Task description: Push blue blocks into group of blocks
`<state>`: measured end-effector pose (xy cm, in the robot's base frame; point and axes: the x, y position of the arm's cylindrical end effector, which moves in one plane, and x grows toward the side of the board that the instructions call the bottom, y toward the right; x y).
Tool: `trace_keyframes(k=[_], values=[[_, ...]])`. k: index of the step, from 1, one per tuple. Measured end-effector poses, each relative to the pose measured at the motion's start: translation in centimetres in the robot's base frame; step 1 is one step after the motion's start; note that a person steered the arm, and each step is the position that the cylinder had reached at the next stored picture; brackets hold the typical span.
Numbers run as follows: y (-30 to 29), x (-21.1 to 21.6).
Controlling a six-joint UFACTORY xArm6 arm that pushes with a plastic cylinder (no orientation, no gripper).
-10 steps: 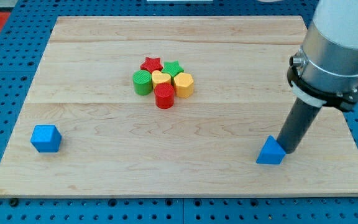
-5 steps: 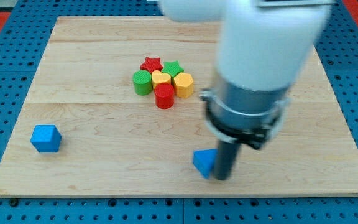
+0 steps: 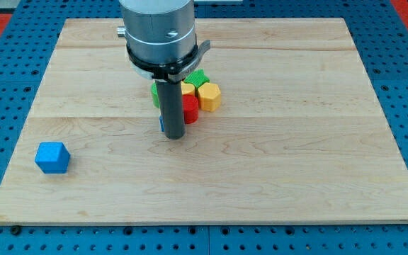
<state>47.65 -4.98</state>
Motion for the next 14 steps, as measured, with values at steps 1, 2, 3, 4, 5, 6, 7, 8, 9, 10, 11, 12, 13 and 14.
trace_keyframes(k=[1,2,3,4,5,6,7,8,9,10,11,12,13,14], values=[[-0.6,-0.2],[-1.9,-0.2],[-2.4,-0.9],[-2.3,-1.8],[-3.8,-0.7],[-6.8,4.4],[-10.4,8.7],[-17.0,8.3],[-19.7,5.7],[-19.7,4.6],[-19.7,4.0],[-19.8,2.3],[-19.8,-0.6],[-19.8,-2.9]])
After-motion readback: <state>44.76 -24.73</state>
